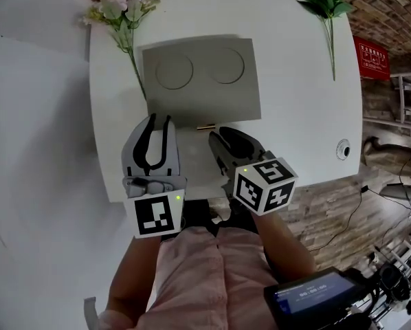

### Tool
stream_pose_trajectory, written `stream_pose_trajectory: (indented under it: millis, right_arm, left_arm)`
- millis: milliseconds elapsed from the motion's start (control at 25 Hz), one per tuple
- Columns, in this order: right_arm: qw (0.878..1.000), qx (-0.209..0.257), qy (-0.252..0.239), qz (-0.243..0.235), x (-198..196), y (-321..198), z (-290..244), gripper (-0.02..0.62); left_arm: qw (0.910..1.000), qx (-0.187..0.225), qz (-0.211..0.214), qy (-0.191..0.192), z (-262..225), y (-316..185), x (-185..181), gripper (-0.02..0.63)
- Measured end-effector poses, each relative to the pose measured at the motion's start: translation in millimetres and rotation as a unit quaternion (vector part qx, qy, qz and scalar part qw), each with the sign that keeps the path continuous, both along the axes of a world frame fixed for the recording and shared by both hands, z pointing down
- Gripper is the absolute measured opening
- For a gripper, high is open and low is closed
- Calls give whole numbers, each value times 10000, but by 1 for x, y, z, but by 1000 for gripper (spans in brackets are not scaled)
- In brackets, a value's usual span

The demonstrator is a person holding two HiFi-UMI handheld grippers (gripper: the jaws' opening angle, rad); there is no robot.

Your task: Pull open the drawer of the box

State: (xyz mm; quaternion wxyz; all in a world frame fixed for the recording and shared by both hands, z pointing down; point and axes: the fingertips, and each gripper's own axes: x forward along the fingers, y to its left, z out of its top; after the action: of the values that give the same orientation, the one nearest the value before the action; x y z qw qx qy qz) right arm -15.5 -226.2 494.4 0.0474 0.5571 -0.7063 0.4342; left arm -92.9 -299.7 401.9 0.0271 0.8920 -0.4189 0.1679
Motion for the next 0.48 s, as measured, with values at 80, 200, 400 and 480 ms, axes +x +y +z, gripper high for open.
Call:
stream_pose_trajectory:
  millis: [80, 200, 400, 480]
  right_arm:
    - [9999, -110, -109, -71, -2, -3, 3, 112]
    - [9990, -294, -285, -174, -4, -6, 5, 114]
    - [9965, -589, -495, -338, -6, -10, 10, 114]
    - [9954, -654, -575, -390, -8, -12, 11, 114]
  left_arm:
    - [10000, -27, -33, 3, 3, -2, -2, 96]
    - [10000, -64, -72, -8, 6, -6, -5, 96]
    - [9999, -80, -77, -4, 5, -13, -4, 97]
    - [9999, -99, -87, -2, 6, -16, -5, 97]
